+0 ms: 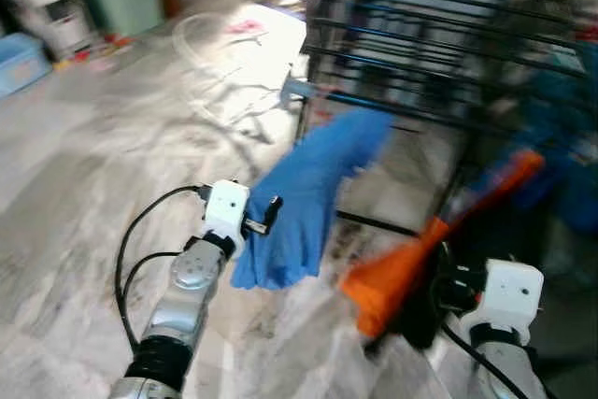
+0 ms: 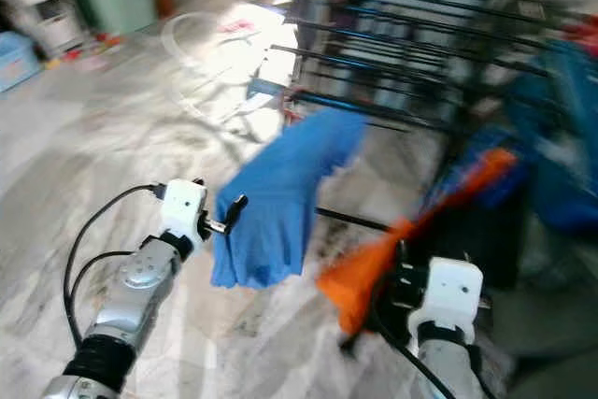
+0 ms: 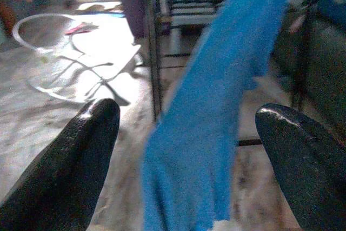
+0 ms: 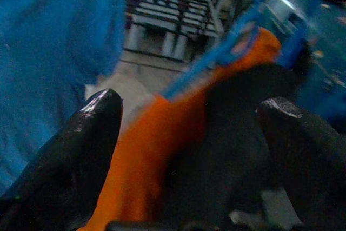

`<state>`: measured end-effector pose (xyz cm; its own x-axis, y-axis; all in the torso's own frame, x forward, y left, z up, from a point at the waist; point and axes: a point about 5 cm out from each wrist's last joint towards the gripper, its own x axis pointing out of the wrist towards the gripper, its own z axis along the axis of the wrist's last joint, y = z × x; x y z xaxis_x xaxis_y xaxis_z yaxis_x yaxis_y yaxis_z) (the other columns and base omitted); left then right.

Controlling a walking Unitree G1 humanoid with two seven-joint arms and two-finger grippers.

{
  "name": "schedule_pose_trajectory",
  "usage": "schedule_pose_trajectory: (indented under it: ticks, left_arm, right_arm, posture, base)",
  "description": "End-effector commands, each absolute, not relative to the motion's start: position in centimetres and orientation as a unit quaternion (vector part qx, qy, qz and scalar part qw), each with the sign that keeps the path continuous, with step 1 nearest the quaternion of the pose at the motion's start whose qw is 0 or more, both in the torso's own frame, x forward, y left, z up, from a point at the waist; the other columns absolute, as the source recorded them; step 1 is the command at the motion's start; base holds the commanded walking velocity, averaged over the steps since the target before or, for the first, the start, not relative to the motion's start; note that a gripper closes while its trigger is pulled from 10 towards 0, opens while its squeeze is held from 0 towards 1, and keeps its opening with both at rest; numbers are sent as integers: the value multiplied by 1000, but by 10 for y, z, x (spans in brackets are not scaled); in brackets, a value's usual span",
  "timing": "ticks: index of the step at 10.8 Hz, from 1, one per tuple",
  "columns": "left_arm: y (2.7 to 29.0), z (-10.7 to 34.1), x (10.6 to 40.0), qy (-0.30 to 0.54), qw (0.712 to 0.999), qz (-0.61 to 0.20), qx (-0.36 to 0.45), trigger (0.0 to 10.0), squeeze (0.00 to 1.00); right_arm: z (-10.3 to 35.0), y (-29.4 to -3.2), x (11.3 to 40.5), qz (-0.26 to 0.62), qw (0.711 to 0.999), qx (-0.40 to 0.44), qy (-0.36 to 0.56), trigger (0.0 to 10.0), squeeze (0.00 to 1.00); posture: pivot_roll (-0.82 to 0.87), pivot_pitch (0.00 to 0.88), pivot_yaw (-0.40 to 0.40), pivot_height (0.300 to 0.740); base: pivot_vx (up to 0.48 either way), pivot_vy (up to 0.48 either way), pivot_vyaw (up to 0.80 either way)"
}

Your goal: Hang hanger

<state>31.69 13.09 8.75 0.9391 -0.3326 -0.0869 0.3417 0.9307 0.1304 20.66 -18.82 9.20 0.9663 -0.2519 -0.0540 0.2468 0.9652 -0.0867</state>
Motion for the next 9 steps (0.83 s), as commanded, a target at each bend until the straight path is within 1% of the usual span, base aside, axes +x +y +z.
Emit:
schedule_pose_trajectory:
  ticks: [1, 3, 4, 7, 9]
  left_arm:
    - [122, 89, 317, 26, 980, -188, 66, 10000, 0]
    - [123, 89, 315, 28, 980, -186, 63, 10000, 0]
    - [121, 90, 314, 23, 980, -190, 54, 10000, 0]
    - [119, 87, 314, 26, 978, -197, 65, 10000, 0]
    - [119, 86, 313, 28, 976, -206, 66, 10000, 0]
  right_arm:
    - [90, -195, 202, -140, 988, -48, 40, 10000, 506]
    - [89, -194, 202, -138, 988, -47, 42, 10000, 506]
    - [88, -194, 202, -138, 988, -46, 44, 10000, 502]
    - [87, -192, 203, -134, 989, -45, 45, 10000, 506]
    - [88, -187, 211, -121, 991, -38, 46, 10000, 506]
  posture:
    - [84, 108, -71, 740]
    - [85, 111, -71, 740]
    - [87, 108, -68, 740]
    - [85, 101, -67, 740]
    - [83, 100, -66, 740]
  base:
    - [416, 0, 0]
    - [383, 0, 0]
    - [0, 0, 0]
    - [0, 0, 0]
    - [0, 0, 0]
